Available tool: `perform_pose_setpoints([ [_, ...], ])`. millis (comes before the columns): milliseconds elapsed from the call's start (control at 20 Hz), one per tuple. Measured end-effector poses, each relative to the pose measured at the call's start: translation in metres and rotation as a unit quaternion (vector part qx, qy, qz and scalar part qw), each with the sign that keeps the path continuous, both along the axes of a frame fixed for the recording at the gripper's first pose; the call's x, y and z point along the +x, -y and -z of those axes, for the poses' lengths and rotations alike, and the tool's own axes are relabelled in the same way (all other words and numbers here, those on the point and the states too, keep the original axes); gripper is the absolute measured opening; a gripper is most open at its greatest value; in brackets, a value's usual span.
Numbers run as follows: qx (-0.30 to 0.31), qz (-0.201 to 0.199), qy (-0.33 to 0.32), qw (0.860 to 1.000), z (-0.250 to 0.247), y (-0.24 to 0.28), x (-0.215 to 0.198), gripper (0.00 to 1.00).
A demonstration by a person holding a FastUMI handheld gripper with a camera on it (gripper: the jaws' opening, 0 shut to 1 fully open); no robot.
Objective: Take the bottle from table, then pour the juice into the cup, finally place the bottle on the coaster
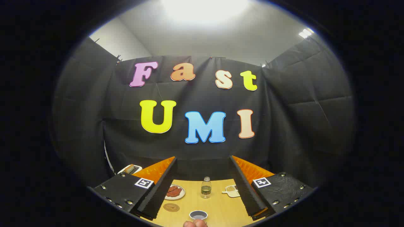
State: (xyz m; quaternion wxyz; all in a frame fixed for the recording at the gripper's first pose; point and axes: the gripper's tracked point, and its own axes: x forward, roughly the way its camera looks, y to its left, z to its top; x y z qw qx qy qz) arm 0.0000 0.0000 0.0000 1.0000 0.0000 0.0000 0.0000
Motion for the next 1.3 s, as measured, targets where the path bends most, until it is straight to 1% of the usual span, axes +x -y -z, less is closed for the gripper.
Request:
perform_pose_setpoints([
  [350, 0.002, 0.008, -0.010, 1.000, 0.005, -0.011, -0.002, 0.99],
  [650, -0.013, 0.019, -0.017, 1.000, 0.022, -0.025, -0.011, 0.99],
  [800, -0.018, 0.024, -0.010, 0.999, 0.023, -0.030, -0.010, 0.99],
  [900, -0.017, 0.022, -0.005, 1.000, 0.023, -0.032, -0.004, 0.99],
  [1100, -0.007, -0.003, 0.000, 1.000, 0.022, -0.036, 0.008, 0.99],
  [1200, 0.001, -0.008, 0.007, 1.000, 0.020, -0.033, 0.012, 0.99],
  [1300, 0.002, -0.023, 0.007, 1.000, 0.032, -0.039, 0.013, 0.99],
])
